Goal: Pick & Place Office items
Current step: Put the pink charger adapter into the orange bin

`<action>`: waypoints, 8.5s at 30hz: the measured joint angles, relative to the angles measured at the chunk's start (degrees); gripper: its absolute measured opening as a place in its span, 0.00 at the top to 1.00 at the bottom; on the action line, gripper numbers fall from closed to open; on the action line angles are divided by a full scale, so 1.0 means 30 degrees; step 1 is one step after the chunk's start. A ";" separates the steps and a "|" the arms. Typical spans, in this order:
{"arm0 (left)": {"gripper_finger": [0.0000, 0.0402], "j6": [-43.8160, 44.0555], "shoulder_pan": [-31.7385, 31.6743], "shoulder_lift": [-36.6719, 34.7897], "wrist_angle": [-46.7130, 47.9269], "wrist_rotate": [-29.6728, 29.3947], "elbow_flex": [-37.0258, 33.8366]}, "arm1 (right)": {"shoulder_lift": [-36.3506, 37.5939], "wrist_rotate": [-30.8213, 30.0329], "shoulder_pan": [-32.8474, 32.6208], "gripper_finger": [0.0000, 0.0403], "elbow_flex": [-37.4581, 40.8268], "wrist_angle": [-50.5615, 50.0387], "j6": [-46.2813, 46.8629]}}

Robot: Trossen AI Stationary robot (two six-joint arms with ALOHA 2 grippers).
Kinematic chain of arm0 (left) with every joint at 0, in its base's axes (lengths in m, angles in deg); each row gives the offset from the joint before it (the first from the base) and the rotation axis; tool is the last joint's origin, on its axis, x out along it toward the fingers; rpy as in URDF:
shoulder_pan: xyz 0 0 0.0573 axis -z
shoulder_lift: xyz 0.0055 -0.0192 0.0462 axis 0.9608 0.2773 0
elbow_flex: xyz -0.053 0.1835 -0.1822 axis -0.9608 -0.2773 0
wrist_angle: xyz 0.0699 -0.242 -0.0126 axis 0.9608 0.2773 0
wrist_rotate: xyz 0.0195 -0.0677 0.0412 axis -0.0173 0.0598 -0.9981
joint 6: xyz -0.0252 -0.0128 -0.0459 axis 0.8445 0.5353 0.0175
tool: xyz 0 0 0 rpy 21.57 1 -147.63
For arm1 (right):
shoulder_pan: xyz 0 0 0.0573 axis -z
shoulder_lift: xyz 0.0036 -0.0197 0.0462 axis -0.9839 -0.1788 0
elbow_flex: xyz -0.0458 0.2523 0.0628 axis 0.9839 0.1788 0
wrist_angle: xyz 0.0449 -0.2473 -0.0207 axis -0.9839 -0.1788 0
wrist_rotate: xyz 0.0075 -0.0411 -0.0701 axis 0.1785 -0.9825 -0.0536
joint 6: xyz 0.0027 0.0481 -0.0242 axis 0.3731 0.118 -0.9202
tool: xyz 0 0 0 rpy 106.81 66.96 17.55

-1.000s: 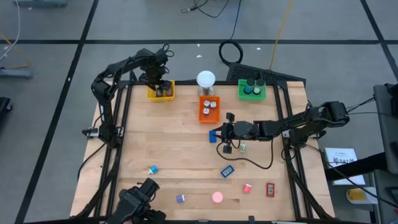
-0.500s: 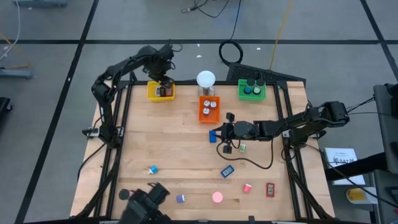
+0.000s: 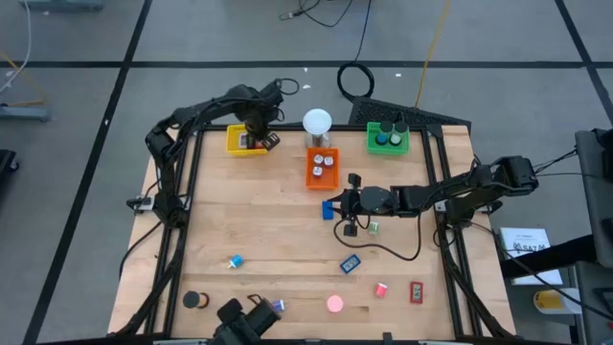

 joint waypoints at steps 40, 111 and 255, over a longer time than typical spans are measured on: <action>0.97 -0.2848 0.4253 -0.7930 -0.8628 0.2028 -0.8640 | 0.0007 -0.0036 -0.0384 0.79 0.0000 -0.0677 0.1173; 0.90 -0.0194 0.9491 -1.3092 -3.3253 0.4098 -2.3023 | -0.1724 0.2787 -0.9063 0.25 -0.6174 -2.0866 3.4914; 0.90 0.0027 1.3360 -1.3065 -3.8037 0.2845 -2.8145 | -1.2307 -0.0764 -0.1915 0.67 -0.7584 0.5890 0.4705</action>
